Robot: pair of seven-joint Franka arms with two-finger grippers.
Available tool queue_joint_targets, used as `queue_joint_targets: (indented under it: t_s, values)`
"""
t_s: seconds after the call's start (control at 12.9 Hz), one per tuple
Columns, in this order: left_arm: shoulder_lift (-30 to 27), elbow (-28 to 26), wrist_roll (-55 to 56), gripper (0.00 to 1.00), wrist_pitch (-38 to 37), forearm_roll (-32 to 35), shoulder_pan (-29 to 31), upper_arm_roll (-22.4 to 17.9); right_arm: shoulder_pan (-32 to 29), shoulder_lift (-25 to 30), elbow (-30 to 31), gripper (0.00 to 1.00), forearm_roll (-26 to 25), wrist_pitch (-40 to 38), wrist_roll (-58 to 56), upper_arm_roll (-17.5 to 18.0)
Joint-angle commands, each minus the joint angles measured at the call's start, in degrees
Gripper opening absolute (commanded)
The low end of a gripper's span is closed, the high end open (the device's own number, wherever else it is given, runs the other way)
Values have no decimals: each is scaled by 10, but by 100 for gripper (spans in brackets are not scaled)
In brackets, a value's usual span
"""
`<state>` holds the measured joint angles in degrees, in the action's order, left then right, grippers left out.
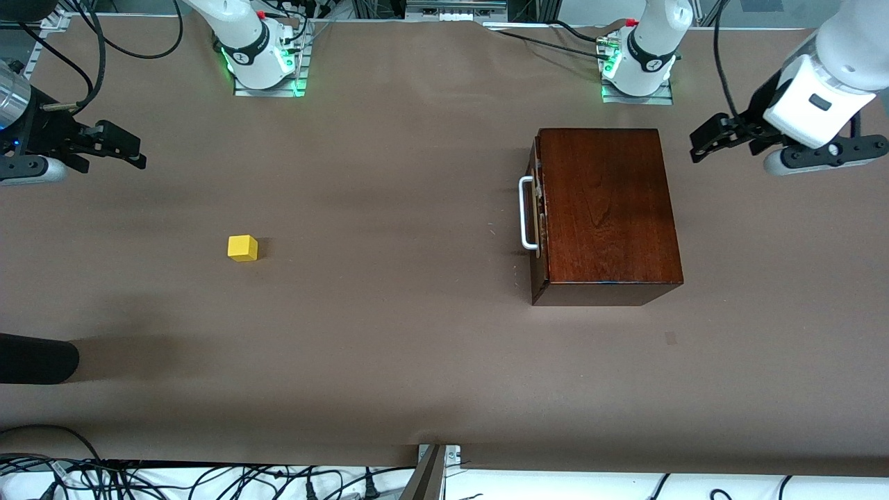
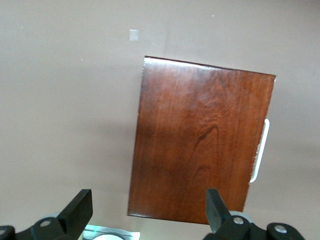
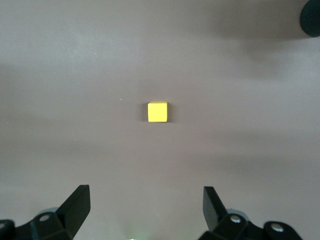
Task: Open drawer, take yellow block, close drawer
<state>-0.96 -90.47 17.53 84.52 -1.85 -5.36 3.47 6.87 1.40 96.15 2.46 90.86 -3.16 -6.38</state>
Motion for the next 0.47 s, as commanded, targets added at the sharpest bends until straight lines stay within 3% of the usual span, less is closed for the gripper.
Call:
queue_joint_targets:
  t_s: [0.0, 0.39]
  values:
    - [-31, -35, -49, 100, 22, 27, 8, 1, -7, 2, -11, 100, 3, -14, -7, 4]
    - [-33, -31, -79, 100, 26, 26, 11, -12, -6, 4, -24, 100, -5, -16, -7, 7]
